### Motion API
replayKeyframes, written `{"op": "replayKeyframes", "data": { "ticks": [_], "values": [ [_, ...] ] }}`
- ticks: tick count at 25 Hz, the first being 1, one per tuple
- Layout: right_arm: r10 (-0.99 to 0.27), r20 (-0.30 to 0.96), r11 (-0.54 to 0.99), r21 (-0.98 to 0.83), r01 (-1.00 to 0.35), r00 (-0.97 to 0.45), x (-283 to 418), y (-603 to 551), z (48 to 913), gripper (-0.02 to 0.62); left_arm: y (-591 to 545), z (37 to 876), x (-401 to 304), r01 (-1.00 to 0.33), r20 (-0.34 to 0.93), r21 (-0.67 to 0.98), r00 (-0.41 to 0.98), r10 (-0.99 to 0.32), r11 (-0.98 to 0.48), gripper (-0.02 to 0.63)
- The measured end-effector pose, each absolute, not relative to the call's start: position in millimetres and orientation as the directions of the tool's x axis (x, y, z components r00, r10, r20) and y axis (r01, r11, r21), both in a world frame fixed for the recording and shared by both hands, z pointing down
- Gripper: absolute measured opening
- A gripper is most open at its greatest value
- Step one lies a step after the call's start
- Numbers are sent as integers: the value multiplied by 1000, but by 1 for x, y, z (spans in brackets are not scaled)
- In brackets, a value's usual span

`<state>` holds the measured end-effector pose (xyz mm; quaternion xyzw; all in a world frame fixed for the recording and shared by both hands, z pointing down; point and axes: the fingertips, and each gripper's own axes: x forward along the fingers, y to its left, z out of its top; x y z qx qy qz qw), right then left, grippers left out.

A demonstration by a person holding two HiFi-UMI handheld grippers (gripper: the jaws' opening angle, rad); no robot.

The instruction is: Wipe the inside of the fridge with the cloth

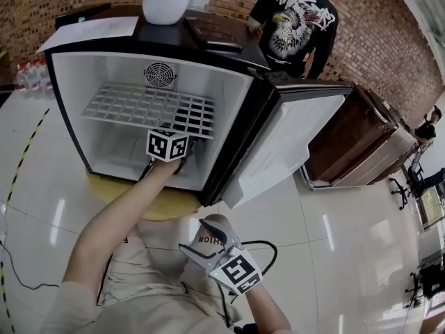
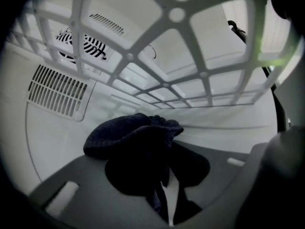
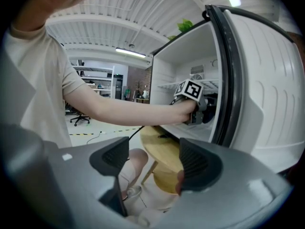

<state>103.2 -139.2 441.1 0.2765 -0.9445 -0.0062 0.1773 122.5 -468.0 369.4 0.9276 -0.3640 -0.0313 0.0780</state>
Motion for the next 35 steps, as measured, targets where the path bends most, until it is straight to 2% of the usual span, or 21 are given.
{"op": "replayKeyframes", "data": {
  "ticks": [7,14,20,24,30,35],
  "values": [
    [-527,337,844,98,-528,-780,106,-141,448,337,-409,368,132,-599,-23,134,794,-607,-789,127],
    [-507,363,854,86,-513,-782,102,-139,461,336,-316,360,125,-430,-62,-35,902,-428,-902,127],
    [-501,367,857,85,-509,-784,101,-138,464,336,-382,405,95,-609,45,187,789,-612,-771,130],
    [-503,366,857,95,-507,-783,101,-136,462,336,-436,419,107,-678,109,226,731,-674,-699,129],
    [-520,360,847,99,-523,-774,108,-139,458,336,-479,420,126,-717,168,253,694,-700,-649,129],
    [-513,365,850,88,-520,-777,109,-140,463,336,-437,413,135,-635,173,206,772,-611,-745,120]
  ]
}}
